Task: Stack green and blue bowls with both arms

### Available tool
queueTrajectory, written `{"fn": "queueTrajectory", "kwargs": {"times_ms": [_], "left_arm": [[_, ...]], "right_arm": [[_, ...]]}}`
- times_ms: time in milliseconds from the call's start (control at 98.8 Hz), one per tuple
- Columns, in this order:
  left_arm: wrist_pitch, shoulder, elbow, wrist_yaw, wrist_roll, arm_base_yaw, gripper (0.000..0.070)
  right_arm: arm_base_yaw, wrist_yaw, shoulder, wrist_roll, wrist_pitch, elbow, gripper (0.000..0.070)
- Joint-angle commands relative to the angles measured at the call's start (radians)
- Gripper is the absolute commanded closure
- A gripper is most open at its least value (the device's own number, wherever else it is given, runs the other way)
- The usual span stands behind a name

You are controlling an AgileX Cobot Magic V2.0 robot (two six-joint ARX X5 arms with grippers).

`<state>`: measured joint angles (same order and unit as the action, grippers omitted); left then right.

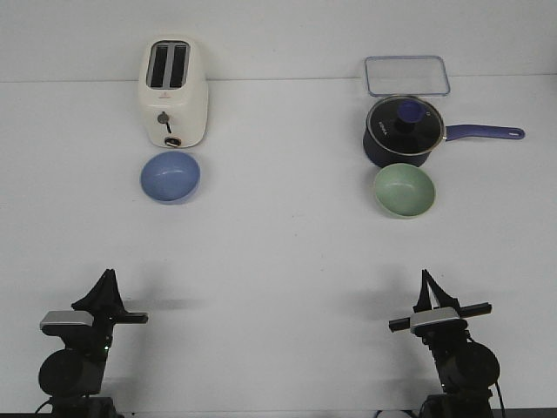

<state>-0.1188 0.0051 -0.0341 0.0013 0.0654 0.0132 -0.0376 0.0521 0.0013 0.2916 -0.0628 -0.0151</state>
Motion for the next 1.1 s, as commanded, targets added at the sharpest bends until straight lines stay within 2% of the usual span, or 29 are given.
{"fn": "queueTrajectory", "kwargs": {"times_ms": [0,435,556,840,951,1093], "left_arm": [[-0.012,-0.002,0.020,0.003,-0.001,-0.002,0.0685],[-0.012,-0.002,0.020,0.003,-0.001,-0.002,0.0685],[-0.012,-0.002,0.020,0.003,-0.001,-0.002,0.0685],[-0.012,-0.002,0.020,0.003,-0.001,-0.002,0.0685],[-0.012,-0.002,0.020,0.003,-0.001,-0.002,0.0685],[-0.012,-0.002,0.020,0.003,-0.001,-0.002,0.0685]], "right_arm": [[-0.002,0.001,0.000,0.003,0.013,0.002,0.0700],[-0.002,0.001,0.000,0.003,0.013,0.002,0.0700],[0.000,-0.008,0.000,0.103,0.014,0.002,0.0700],[-0.001,-0.006,0.000,0.103,0.015,0.002,0.0700],[-0.002,0.018,0.000,0.054,0.019,0.002,0.0700],[-0.002,0.029,0.000,-0.116,0.018,0.002,0.0700]]}}
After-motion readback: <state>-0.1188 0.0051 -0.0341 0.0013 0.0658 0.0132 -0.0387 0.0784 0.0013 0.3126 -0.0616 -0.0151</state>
